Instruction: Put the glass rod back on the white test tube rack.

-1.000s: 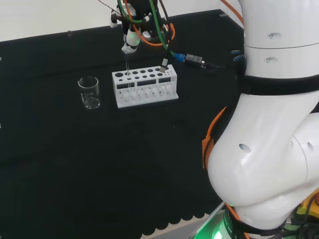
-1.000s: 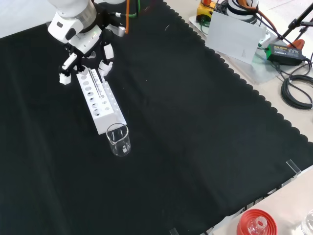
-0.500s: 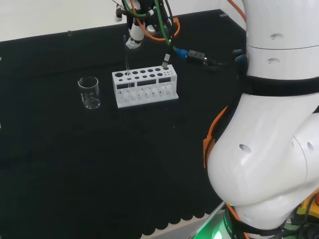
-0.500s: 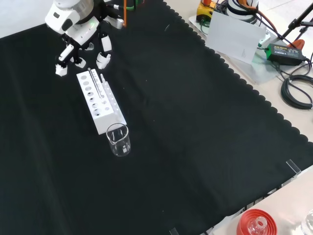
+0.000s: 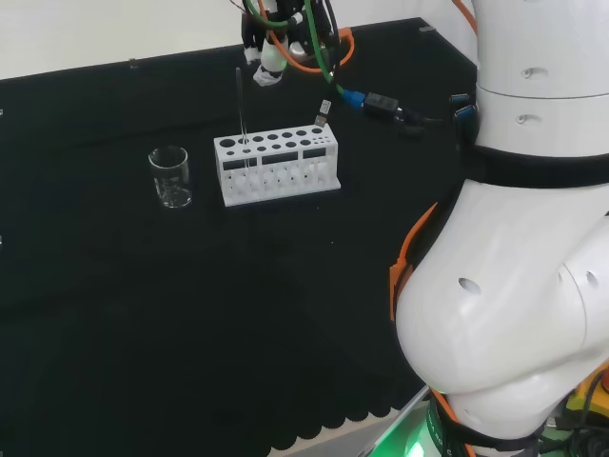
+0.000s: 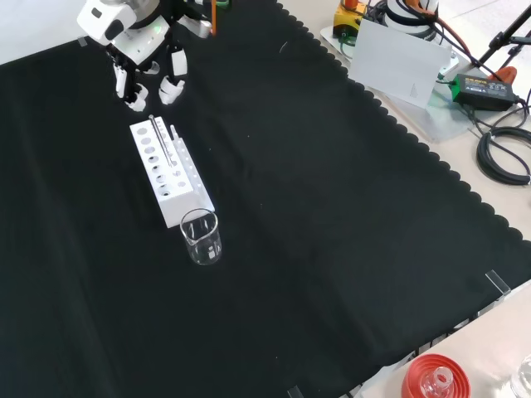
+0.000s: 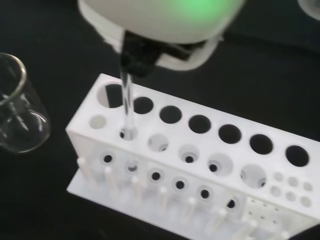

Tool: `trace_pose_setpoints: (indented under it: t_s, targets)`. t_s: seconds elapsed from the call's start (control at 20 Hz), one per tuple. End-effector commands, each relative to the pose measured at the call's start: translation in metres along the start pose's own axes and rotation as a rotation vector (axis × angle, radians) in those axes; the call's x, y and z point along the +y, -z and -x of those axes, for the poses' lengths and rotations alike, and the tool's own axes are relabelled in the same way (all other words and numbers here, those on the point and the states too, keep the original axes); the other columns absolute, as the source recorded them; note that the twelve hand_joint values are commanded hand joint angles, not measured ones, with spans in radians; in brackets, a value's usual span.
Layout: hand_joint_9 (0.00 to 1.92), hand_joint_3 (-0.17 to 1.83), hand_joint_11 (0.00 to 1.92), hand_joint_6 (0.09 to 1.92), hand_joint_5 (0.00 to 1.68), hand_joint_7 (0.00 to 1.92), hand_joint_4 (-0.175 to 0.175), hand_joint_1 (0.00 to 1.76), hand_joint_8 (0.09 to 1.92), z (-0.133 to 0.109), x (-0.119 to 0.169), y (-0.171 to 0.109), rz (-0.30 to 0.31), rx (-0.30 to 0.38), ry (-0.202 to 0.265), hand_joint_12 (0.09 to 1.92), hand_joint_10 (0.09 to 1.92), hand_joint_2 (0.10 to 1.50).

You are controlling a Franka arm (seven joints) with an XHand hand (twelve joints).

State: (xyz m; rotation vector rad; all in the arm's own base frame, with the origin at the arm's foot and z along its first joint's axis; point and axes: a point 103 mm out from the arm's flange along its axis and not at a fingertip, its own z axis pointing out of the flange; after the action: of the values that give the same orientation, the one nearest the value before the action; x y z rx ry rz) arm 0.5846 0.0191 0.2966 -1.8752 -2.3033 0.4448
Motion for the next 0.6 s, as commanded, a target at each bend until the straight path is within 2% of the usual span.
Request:
trace_pose_setpoints:
  t_s: [0.05,0.35,0.45,0.5,0.6]
  targets:
    - [1.92,0.35,1.92,0.65,1.20,1.25,-0.175,1.21,0.56,0.0082,-0.0046,-0.0011,-0.015,-0.018,-0.028,0.54,0.11,0.82]
    - [1.92,0.31,1.91,0.57,1.26,1.31,-0.175,1.21,0.53,0.0090,-0.0054,-0.0016,-0.012,-0.028,-0.034,0.51,0.09,0.84]
    - [1.92,0.42,1.90,0.64,1.22,1.41,-0.092,1.27,0.38,0.0086,-0.0052,-0.0019,-0.012,-0.031,-0.035,0.51,0.09,0.77]
    - [1.92,0.47,1.89,0.66,1.21,1.45,-0.071,1.28,0.33,0.0083,-0.0051,-0.0023,-0.013,-0.029,-0.036,0.51,0.09,0.74]
    - [1.92,0.52,1.89,0.68,1.21,1.48,-0.055,1.30,0.29,0.0076,-0.0055,-0.0033,-0.017,-0.031,-0.036,0.51,0.09,0.71]
